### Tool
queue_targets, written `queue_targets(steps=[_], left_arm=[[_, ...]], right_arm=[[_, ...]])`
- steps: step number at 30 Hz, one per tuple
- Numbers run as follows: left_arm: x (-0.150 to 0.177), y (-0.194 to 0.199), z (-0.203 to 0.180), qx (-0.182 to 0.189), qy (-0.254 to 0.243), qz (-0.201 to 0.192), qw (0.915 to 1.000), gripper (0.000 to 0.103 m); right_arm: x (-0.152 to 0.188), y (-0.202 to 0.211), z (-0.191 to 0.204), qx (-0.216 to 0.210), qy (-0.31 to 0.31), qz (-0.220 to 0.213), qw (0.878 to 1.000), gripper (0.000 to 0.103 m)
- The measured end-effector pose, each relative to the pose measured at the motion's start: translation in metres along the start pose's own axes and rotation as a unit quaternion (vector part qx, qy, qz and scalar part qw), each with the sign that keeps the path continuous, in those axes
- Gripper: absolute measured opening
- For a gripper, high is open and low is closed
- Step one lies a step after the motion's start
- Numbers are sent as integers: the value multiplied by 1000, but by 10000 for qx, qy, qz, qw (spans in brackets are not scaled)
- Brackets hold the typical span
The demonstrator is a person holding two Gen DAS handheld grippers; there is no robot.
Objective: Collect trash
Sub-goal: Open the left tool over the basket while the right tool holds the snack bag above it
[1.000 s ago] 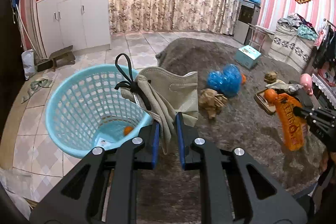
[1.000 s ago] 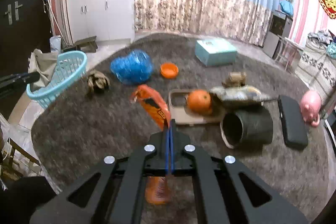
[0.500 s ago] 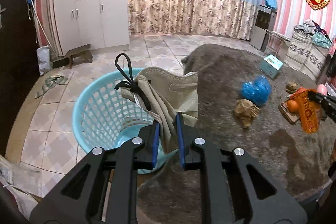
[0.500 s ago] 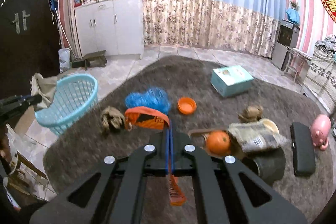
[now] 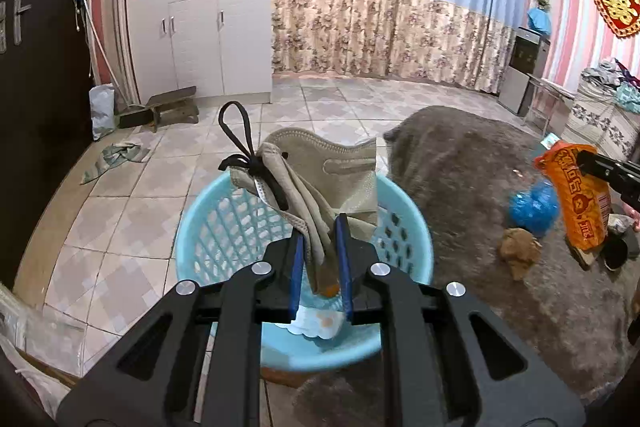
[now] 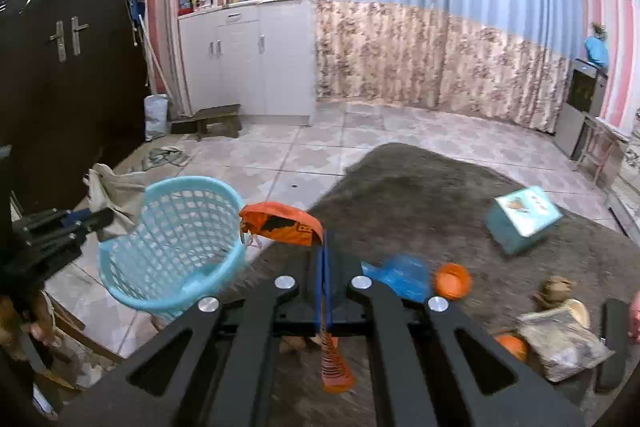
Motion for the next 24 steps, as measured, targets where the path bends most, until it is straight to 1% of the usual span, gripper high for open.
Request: queue_targets(steps=[5, 9, 12, 14, 15, 16, 17, 18, 20, 22, 24], left_arm=[[-1, -19, 19, 20, 134, 71, 9999, 14], [0, -39, 30, 163, 205, 152, 9995, 14], [4, -52, 36, 279, 275, 234, 9990, 18], [5, -58, 42, 352, 339, 267, 9985, 24], [7, -59, 43, 403, 354, 290, 9981, 32], [8, -61, 45, 407, 363, 319, 9980, 45], [9, -61, 48, 353, 374, 342, 9981, 52], [10, -60, 53, 295, 388, 345, 9982, 61], [11, -57, 58, 281, 412, 318, 9982, 66], [10, -49, 68, 141, 502, 236, 9984, 76], [9, -39, 76, -32, 572, 121, 9983, 83]], right_arm=[[-2, -29, 38, -285, -62, 163, 9994, 1], [-3, -47, 61, -406, -55, 227, 9989, 1], [0, -58, 71, -450, -56, 322, 9984, 1], [3, -63, 75, -447, -50, 359, 9983, 1], [5, -66, 77, -448, -48, 389, 9982, 1], [7, -67, 77, -450, -51, 408, 9981, 1], [8, -70, 77, -452, -52, 431, 9980, 1], [9, -74, 80, -456, -54, 459, 9979, 1], [11, -78, 82, -478, -59, 492, 9976, 1], [12, -81, 88, -538, -69, 511, 9972, 1], [11, -83, 95, -588, -56, 515, 9969, 1]])
Point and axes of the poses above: each gripper's, at about its wrist camera, not at the fingertips, and y roughly against the way its jaws point, z to its left, x to its underside, the point moved 6 cm from there along -y, roughly the way its jaws point, and after that the axes turned 14 degrees about -y, right-handed, at the moved point
